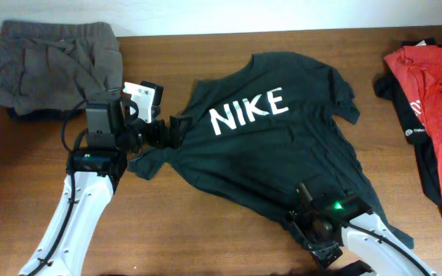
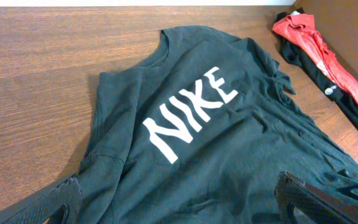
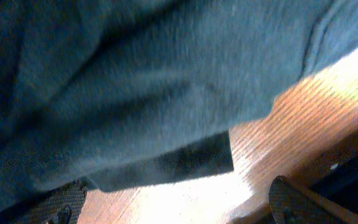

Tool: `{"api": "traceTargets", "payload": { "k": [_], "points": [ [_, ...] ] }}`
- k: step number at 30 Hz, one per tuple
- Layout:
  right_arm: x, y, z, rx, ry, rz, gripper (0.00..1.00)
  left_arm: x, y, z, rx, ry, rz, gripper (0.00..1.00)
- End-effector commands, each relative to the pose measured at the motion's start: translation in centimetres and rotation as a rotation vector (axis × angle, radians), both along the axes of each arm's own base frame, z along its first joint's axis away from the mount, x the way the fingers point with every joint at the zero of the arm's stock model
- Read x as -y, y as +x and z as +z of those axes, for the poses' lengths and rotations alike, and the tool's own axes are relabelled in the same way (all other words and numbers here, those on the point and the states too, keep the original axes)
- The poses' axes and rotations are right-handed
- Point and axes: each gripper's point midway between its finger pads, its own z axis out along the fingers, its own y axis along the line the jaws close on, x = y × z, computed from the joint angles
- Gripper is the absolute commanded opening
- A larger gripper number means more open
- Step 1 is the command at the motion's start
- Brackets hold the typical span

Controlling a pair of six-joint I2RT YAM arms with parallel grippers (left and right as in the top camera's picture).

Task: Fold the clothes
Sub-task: 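Grasp the shirt's left edge with the left gripper, right gripper its lower right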

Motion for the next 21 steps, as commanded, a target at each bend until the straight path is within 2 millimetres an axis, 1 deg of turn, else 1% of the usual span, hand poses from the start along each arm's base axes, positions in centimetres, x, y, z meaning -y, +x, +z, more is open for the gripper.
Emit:
{"api": "traceTargets", "payload": {
  "k": [1,3,5,11,12,13,17,21],
  "points": [
    [2.0,0.3,-0.3,0.011,-0.056,0.042,1.00,0.0,0.6,1.0,0.022,-0.004,0.010,0.99],
    [2.9,0.3,-0.5,-0.005,-0.060,0.061,1.00,0.0,0.6,1.0,0.022,-0.004,0.010,0.99],
    [3.0,0.2,-0.8,-0.018,-0.057,0.090,1.00,0.0,0.6,1.0,0.022,-0.004,0.010,0.99],
    [2.3,-0.2,-1.8,-0.079,-0.022,0.098,0.97,0.0,0.6,1.0,0.023,-0.004,0.010,0.99],
    [2.3,-0.2,-2.0,-0.086,-0.023,0.099,0.96,0.0,0.6,1.0,0.025,-0.004,0.010,0.99],
    [2.2,-0.4,-2.2,-0.101,-0.015,0.098,0.90,0.0,0.7,1.1,0.029,-0.005,0.010,0.99],
    [1.9,-0.1,-3.0,-0.113,-0.001,0.128,0.82,0.0,0.8,1.2,0.035,-0.005,0.010,0.99],
    [1.9,-0.3,-3.3,-0.134,-0.002,0.136,0.79,0.0,0.8,1.3,0.037,-0.005,0.010,0.99]
  ]
}}
